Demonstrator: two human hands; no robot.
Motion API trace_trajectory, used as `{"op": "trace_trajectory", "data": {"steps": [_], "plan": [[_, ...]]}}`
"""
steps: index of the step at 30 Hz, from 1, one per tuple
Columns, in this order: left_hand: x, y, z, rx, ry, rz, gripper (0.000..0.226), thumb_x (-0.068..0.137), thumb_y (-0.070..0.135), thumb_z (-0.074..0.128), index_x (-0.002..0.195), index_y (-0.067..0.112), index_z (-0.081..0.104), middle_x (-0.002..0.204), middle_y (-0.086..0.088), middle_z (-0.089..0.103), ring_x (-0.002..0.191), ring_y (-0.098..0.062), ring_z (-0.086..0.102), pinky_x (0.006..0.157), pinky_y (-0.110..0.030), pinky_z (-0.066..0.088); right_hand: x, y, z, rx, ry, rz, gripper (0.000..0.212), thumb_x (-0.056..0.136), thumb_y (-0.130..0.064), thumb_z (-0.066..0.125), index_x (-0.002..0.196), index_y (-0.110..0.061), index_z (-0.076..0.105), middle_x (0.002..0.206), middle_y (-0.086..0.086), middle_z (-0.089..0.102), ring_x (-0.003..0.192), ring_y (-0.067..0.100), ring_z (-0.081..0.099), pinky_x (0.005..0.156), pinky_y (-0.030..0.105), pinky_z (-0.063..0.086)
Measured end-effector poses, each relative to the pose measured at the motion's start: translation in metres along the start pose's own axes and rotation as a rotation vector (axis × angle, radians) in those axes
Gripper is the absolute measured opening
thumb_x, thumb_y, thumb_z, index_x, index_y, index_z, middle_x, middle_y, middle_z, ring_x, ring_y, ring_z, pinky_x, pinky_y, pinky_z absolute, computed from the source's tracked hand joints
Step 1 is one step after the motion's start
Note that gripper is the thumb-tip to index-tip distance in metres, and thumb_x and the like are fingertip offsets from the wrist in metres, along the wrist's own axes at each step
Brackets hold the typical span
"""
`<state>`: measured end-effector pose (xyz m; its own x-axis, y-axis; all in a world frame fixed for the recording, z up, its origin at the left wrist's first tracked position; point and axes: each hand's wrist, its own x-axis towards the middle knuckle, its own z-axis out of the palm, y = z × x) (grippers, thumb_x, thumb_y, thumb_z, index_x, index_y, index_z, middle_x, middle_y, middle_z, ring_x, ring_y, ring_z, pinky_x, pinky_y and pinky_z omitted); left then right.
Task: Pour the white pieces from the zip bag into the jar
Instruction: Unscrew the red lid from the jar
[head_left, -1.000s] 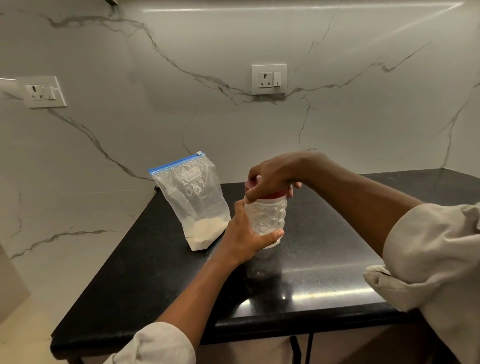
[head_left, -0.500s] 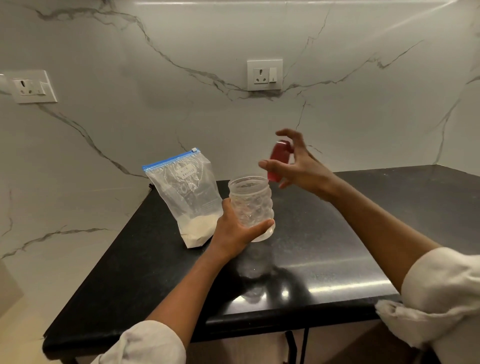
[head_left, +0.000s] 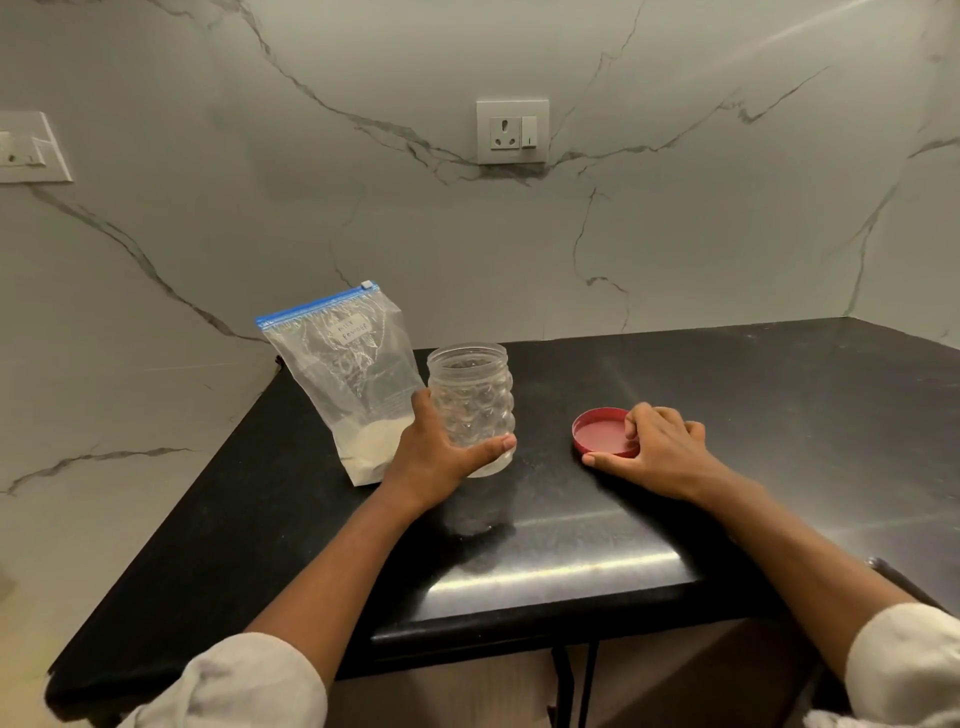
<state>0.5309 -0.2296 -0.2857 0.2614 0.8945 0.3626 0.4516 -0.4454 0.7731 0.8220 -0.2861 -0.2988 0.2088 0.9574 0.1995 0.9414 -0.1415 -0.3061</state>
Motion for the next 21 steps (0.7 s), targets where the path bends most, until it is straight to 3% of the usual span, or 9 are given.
{"op": "trace_trajectory", "data": {"steps": [3,6,9,13,18,21], "plan": [[-0.001,-0.002,0.002,0.008,-0.002,-0.006,0.096,0.056,0.071,0.079,0.122,0.031,0.021,0.122,0.009,0.051,0.105,-0.012,0.056,0.087,-0.027,0.047,-0.003,-0.007,-0.005,-0.015,-0.085,0.032,0.063,0.064,-0.090,0.048,0.099,-0.038,0.039,0.121,-0.006,0.048,0.120,0.018,0.037,0.098,0.043,0.028],[-0.004,-0.003,0.004,-0.006,-0.013,0.002,0.092,0.057,0.069,0.080,0.118,0.033,0.021,0.124,0.007,0.052,0.106,-0.012,0.056,0.084,-0.024,0.045,-0.008,-0.025,-0.013,-0.102,-0.088,-0.023,0.089,0.061,-0.088,0.054,0.130,-0.037,0.030,0.141,-0.003,0.035,0.133,0.022,0.025,0.104,0.046,0.024],[-0.006,-0.001,0.005,-0.013,-0.030,-0.005,0.091,0.056,0.070,0.081,0.115,0.036,0.020,0.122,0.010,0.051,0.104,-0.009,0.054,0.079,-0.017,0.041,-0.015,-0.057,-0.021,0.056,-0.028,-0.169,0.096,0.062,-0.081,0.063,0.139,-0.040,0.023,0.148,-0.005,0.031,0.137,0.022,0.025,0.108,0.045,0.024],[-0.012,0.007,0.002,-0.052,-0.075,0.010,0.093,0.057,0.068,0.082,0.119,0.038,0.019,0.120,0.015,0.050,0.099,0.000,0.055,0.074,-0.007,0.039,-0.023,-0.100,-0.031,0.649,-0.246,-0.231,0.098,0.062,-0.076,0.070,0.141,-0.049,0.018,0.136,-0.009,0.048,0.123,0.011,0.052,0.101,0.033,0.047],[-0.024,0.007,-0.005,-0.064,-0.131,0.048,0.096,0.061,0.059,0.084,0.127,0.033,0.019,0.129,0.010,0.053,0.110,-0.004,0.057,0.080,-0.009,0.043,-0.026,-0.126,-0.018,0.667,-0.191,-0.312,0.084,0.075,-0.065,0.070,0.137,-0.055,0.015,0.108,-0.036,0.048,0.098,-0.011,0.058,0.077,0.010,0.051],[-0.034,0.001,-0.010,-0.066,-0.139,0.012,0.096,0.061,0.059,0.084,0.126,0.034,0.018,0.128,0.012,0.054,0.107,0.001,0.057,0.076,-0.006,0.043,-0.031,-0.131,-0.010,0.652,-0.189,-0.324,0.084,0.073,-0.066,0.070,0.137,-0.055,0.015,0.110,-0.035,0.049,0.099,-0.009,0.058,0.076,0.010,0.049]]}}
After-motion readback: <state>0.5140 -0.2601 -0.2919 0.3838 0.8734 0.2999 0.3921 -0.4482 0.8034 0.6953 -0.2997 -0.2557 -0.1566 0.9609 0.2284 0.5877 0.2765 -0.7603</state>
